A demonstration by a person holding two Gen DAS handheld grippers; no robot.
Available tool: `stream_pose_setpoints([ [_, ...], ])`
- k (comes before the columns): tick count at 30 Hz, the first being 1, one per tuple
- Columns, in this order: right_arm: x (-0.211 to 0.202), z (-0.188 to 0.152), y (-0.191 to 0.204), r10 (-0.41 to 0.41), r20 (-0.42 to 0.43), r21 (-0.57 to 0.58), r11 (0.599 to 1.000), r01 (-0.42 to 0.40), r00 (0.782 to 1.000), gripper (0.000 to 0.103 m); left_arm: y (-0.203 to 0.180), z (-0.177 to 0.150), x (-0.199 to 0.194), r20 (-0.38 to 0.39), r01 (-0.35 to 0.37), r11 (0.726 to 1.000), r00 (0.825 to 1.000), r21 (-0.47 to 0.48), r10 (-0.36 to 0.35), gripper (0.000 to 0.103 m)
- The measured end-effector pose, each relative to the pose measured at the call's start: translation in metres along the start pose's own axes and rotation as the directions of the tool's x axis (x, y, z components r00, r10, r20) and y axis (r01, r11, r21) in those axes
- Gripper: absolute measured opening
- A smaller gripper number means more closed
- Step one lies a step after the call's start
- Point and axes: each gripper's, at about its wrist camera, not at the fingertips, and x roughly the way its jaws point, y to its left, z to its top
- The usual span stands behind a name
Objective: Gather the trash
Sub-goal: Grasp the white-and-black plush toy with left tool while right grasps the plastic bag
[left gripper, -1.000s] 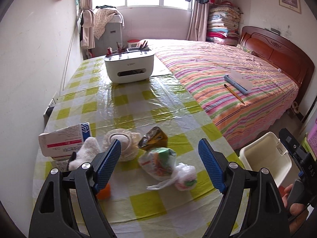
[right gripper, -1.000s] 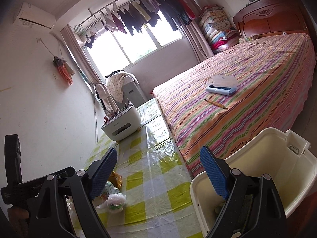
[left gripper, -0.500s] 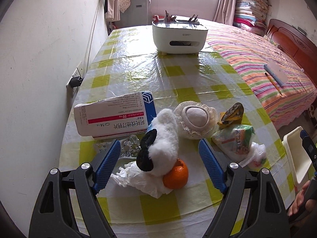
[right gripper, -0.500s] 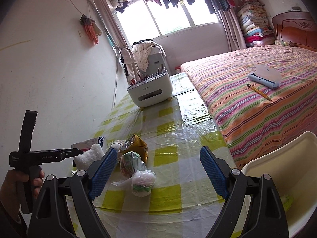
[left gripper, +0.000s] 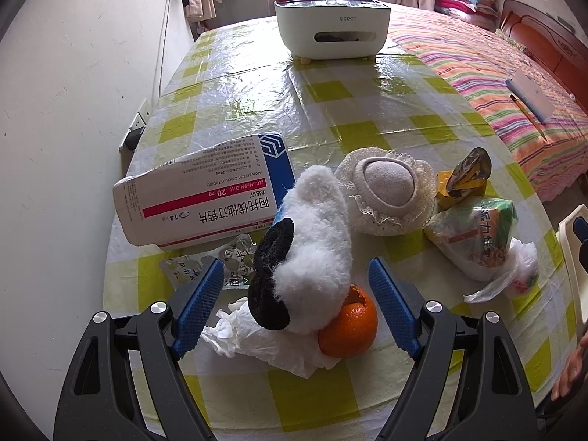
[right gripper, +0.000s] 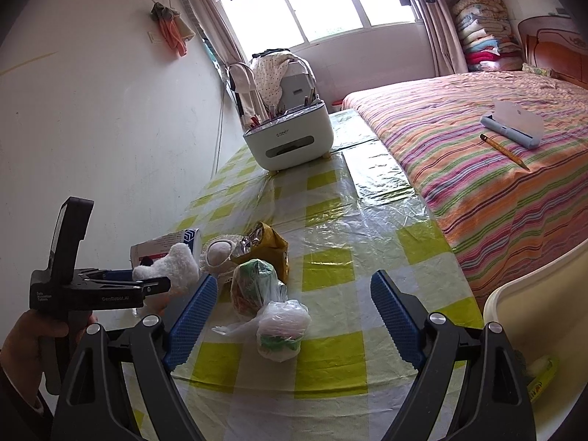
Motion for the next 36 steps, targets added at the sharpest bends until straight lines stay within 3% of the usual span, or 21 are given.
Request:
stream_pose_setpoints([
  [5,0.027,0.001,0.011,0.013,-0.071,-0.043,0.999,-0.016,0.997,0.083,-0.001,0.0,0.01,-0.023,0.013,1.0,1.0,-0.007,-0.013,0.077],
  [9,0.051,-0.002,0.022,0.032,-0.143,-0.068,0.997,-0.042,0.989,0.083,0.001,0.0,0.014,-0.044,0.056,0.998,0.997,-0.032,-0.057,0.057],
  [17,0.078,-0.009,0.035,-0.027,-0.225,-0.137,0.991,-0.004,0.974,0.083,0.003,0.0,0.012,-0.048,0.088,0.994,0.995,-0.062,-0.091,0.045],
  [23,0.095,-0.016,0.031,-0.075,-0.316,-0.142,0.989,0.031,0.946,0.082,0.007,0.0,0.014,-0.054,0.088,0.992,0.994,-0.095,-0.094,0.041],
  [24,0.095,-0.017,0.031,-0.084,-0.319,-0.153,0.988,0.036,0.944,0.077,0.007,0.0,0.013,-0.054,0.085,0.992,0.994,-0.095,-0.091,0.04],
  [25,0.094,-0.018,0.032,-0.076,-0.322,-0.163,0.986,0.024,0.944,0.064,0.006,0.0,0.013,-0.054,0.082,0.992,0.995,-0.095,-0.087,0.04],
  [28,0.091,-0.021,0.035,-0.075,-0.326,-0.188,0.982,0.013,0.942,0.055,0.005,0.001,0.012,-0.053,0.074,0.993,0.995,-0.097,-0.08,0.038],
  [36,0.085,-0.021,0.032,-0.036,-0.315,-0.138,0.99,-0.008,0.948,0.052,0.006,0.005,-0.009,0.039,0.065,0.992,0.997,-0.111,-0.061,0.037],
])
